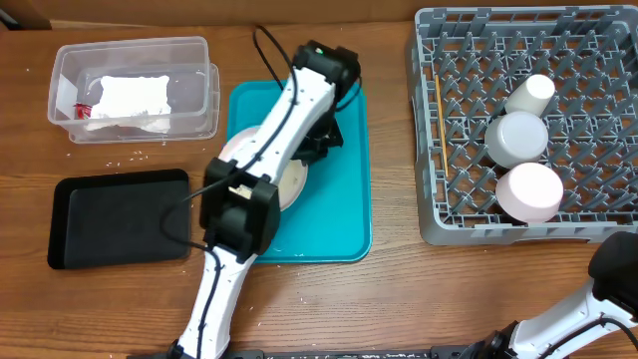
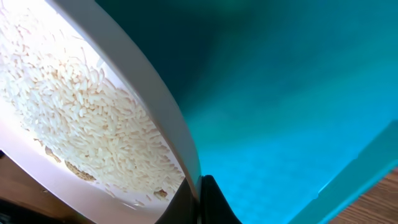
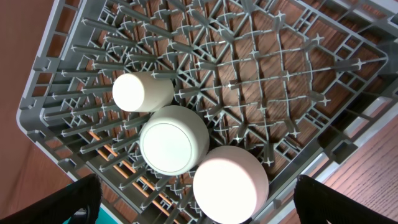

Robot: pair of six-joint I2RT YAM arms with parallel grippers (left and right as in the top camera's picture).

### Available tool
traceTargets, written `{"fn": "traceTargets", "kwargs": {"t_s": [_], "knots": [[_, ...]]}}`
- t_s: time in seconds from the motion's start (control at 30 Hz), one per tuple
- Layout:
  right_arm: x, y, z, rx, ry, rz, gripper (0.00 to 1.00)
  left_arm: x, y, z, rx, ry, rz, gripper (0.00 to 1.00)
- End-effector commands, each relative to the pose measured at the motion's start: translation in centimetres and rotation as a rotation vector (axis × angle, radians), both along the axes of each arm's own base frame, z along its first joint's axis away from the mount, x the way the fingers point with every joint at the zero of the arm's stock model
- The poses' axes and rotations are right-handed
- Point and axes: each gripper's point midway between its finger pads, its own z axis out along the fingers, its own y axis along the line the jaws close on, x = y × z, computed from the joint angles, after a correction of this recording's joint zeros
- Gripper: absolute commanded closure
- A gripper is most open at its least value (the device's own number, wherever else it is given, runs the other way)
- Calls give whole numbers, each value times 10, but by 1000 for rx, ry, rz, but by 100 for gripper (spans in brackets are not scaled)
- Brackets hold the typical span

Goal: Sort waste into correct bins and load items into the dishwasher
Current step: 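Lift the plate left over the black tray and tip the rice out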

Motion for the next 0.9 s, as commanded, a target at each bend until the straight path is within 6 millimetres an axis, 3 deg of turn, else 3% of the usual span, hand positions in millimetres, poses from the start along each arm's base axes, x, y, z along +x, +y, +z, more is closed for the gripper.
{"fn": "traceTargets", "kwargs": {"t_s": [0.0,0.2,0.57,0.87], "knots": [[2,1,2,2,-10,-3,0,18,35,53,0,-148,56,96],[2,1,2,2,-10,-3,0,30,89,79,-2,-213,188,96],[2,1,2,2,-10,-3,0,38,204,79,-68,-195,518,96],[2,1,2,2,-10,-3,0,31,259,79,-202,-184,727,96]]}}
